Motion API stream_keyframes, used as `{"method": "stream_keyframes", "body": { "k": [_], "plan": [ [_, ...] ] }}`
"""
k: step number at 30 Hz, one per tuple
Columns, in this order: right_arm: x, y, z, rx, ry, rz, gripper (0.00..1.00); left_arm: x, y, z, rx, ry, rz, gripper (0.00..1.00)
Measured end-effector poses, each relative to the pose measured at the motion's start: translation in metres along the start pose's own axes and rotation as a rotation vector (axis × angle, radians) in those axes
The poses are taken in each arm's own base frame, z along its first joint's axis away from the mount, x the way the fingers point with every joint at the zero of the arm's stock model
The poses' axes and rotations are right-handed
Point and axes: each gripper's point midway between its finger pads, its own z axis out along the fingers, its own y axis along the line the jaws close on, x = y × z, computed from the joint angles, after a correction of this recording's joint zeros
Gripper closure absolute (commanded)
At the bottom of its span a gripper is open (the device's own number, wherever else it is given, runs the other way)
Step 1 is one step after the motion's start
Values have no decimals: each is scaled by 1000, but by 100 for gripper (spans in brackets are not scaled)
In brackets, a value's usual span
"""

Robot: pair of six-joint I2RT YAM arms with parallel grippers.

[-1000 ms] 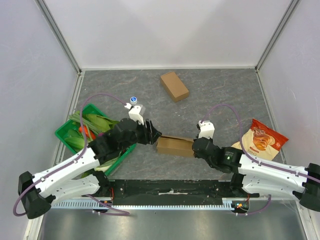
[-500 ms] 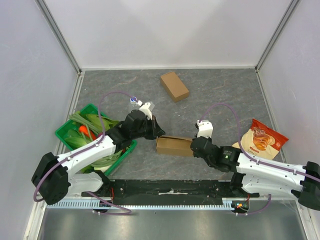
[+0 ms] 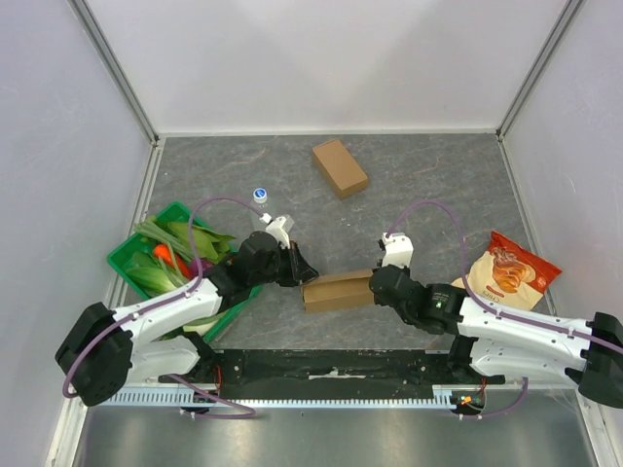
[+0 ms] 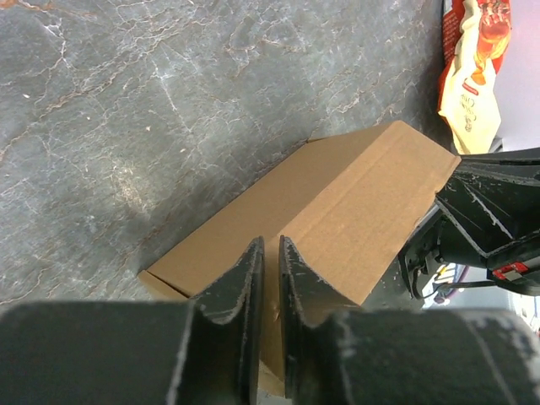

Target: Fold the paper box

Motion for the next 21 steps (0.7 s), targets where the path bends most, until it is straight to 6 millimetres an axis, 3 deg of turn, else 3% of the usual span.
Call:
{"method": "stream_keyframes", "body": {
  "k": [1,4,6,7,10,12,15,16,18,19,21],
  "plan": [
    [0,0,0,0,0,0,85,0,-1,-1,1,-1,-2,70],
    [0,1,0,-4,1,3,58,-4,-5,-4,-6,9,-2,68],
    [0,2,0,-5,6,2,51,-14,-15,-7,-7,13,2,68],
    [1,1,-1,-5,13,-4,41,-24,-24,-8,5,2,10,70],
    [1,1,-8,0,54,-18,27,-52,-50,-9,50,-38,39,73],
    [-1,0,-15,8,79,-26,23,-62,-61,-6,73,-41,56,76],
    [-13,3,-28,2,98,-24,31,-57,-60,7,72,3,63,83],
    [-15,5,-32,-12,104,-19,49,-51,-56,12,66,30,63,85],
    [-16,11,-40,-61,118,-9,72,-40,-50,20,57,74,59,88],
    [-14,14,-43,-89,127,-10,81,-36,-48,22,55,94,57,89],
    [-7,29,-47,-196,126,20,86,-30,-50,24,64,116,61,90]
  ]
}}
